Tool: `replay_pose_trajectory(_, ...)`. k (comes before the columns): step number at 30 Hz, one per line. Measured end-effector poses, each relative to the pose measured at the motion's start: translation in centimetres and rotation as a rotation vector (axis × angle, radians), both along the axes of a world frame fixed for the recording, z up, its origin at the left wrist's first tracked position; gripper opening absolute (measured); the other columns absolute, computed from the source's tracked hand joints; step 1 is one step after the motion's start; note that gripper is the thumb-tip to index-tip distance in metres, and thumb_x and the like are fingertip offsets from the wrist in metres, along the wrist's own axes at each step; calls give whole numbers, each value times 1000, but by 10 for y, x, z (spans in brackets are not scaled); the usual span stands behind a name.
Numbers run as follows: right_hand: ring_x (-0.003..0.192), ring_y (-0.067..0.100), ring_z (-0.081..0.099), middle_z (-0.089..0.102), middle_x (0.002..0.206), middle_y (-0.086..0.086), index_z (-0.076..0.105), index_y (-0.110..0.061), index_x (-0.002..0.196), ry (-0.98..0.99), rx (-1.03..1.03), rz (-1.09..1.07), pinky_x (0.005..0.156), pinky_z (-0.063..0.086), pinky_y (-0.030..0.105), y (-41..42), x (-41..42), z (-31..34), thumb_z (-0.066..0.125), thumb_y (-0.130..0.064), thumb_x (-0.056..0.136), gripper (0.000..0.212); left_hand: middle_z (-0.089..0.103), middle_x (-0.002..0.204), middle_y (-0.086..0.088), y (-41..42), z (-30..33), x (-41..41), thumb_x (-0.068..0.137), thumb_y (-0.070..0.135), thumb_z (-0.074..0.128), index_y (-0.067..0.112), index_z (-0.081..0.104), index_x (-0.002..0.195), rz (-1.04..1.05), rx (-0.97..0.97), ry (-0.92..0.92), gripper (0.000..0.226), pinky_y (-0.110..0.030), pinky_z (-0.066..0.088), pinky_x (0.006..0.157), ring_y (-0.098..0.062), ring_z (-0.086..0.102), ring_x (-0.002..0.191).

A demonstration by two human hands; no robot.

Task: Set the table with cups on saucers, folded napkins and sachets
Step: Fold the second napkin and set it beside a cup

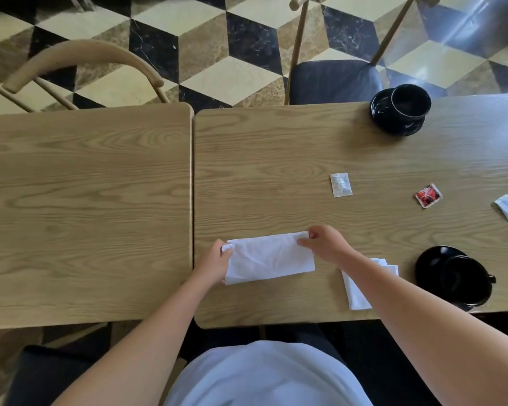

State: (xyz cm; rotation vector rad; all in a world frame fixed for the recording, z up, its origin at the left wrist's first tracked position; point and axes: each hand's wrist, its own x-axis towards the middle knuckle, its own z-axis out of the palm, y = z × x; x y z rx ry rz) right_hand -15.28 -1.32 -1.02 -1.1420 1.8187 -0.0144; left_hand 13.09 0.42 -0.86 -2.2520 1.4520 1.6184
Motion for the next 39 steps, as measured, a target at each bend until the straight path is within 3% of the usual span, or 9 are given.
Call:
replay_pose_trajectory(5, 68, 19, 52, 56, 73, -4, 57, -18, 78, 49, 8, -31, 57, 39, 29, -3, 4, -15, 68, -27, 86, 17, 47, 75, -7, -4, -15, -6, 102, 33, 47, 4, 49, 92, 94, -20, -39, 31, -33, 45, 58, -23, 50, 66)
replay_pose_trajectory(10, 87, 24, 62, 66, 97, 0, 65, -17, 101, 191, -22, 86, 67, 47, 32, -3, 5, -19, 65, -35, 88, 21, 47, 64, 3, -12, -22, -13, 97, 37, 56, 18, 39, 73, 58, -106, -276, 35, -32, 25, 50, -19, 39, 56)
replay_pose_trajectory(15, 107, 27, 52, 55, 114, 3, 55, -16, 113, 312, -274, 283, 78, 49, 39, -3, 13, -19, 70, -38, 88, 37, 58, 82, 1, -10, -8, -25, 88, 40, 66, 13, 48, 90, 287, -127, -352, 33, -32, 37, 56, -24, 57, 73)
replay_pose_trajectory(17, 115, 26, 48, 57, 120, 0, 56, -19, 122, 304, -323, 419, 88, 47, 38, -8, 16, -20, 71, -42, 87, 44, 56, 72, 0, 2, 2, -40, 88, 37, 64, 11, 52, 84, 493, -29, -192, 30, -31, 40, 56, -23, 54, 64)
replay_pose_trajectory(19, 120, 25, 45, 58, 124, -4, 56, -21, 125, 307, -306, 533, 95, 44, 38, -15, 19, -21, 71, -48, 86, 49, 57, 63, -4, 21, 13, -65, 91, 40, 58, 9, 55, 82, 722, 460, 215, 32, -26, 39, 48, -22, 52, 51)
replay_pose_trajectory(22, 124, 25, 42, 58, 127, -5, 57, -23, 129, 313, -281, 664, 98, 40, 38, -22, 23, -22, 68, -52, 87, 52, 71, 101, -26, 41, 16, -99, 97, 43, 59, -7, 56, 112, 888, 909, 674, 52, -37, 55, 60, -40, 73, 77)
replay_pose_trajectory(28, 118, 23, 45, 64, 121, -6, 58, -22, 121, 344, -180, 723, 96, 35, 40, -26, 24, -18, 65, -53, 90, 44, 54, 136, -32, 43, -1, -133, 98, 25, 63, -11, 49, 131, 1292, 780, 753, 51, -44, 48, 104, -41, 53, 130)
replay_pose_trajectory(34, 122, 27, 45, 62, 116, 1, 71, -21, 107, 376, -6, 681, 98, 38, 40, -24, 28, 1, 63, -41, 91, 27, 68, 98, -12, 47, 2, -135, 89, 14, 74, 3, 63, 103, 1285, 715, 743, 21, -30, 53, 81, -22, 63, 89)
replay_pose_trajectory(39, 96, 26, 58, 67, 106, 5, 69, -14, 103, 317, 162, 604, 73, 46, 30, -29, 40, 28, 61, -30, 87, 24, 68, 103, -14, 44, 20, -114, 85, 3, 67, 4, 67, 101, 1194, 584, 791, 16, -34, 53, 84, -27, 64, 92)
